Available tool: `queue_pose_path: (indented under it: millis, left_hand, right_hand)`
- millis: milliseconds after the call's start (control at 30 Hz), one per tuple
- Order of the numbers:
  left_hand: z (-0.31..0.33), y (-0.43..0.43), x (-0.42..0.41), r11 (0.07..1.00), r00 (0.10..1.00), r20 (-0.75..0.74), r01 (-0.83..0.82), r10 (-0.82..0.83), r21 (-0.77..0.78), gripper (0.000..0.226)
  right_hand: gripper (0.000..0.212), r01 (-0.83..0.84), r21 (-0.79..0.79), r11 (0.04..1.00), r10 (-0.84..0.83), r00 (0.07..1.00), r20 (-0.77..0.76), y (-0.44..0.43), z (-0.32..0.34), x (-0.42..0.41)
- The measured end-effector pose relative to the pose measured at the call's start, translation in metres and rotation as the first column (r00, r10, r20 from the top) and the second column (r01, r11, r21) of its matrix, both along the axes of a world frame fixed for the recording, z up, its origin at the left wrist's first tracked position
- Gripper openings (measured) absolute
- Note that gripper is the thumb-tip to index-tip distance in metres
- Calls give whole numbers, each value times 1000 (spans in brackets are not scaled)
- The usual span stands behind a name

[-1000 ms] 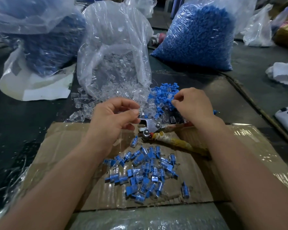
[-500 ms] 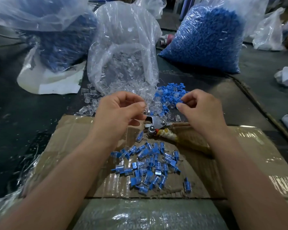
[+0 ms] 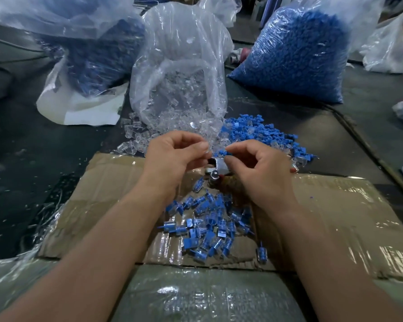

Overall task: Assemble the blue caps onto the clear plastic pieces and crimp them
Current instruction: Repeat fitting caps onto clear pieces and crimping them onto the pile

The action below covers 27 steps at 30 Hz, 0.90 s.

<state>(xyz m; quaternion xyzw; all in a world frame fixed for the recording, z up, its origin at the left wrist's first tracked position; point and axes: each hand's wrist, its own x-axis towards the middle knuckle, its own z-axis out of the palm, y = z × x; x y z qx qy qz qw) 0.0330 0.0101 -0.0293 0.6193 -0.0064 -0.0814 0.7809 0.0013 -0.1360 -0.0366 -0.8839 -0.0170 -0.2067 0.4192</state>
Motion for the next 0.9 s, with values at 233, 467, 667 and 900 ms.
queue_pose_path:
  millis: [233,467,667,900]
  left_hand:
    - [-5,-7,-3,997,997,61,34,-38,65,10]
    - [1,-12,-10,997,991,128,41,-49,71,11]
    - [1,-12,-15,994,980,193,18,-38,107,17]
    - [2,-10,-16,984,971,211,77,-111,160,15]
  right_hand:
    - [15,-20,-6,1000,21,991,131,0,-2,3]
    - [13,-59,22,998,54,984,172,5,4,-3]
    - [12,-44,-19,999,47,982,185,5,5,-6]
    - [12,-103,9,995,101,989,104,1,7,-5]
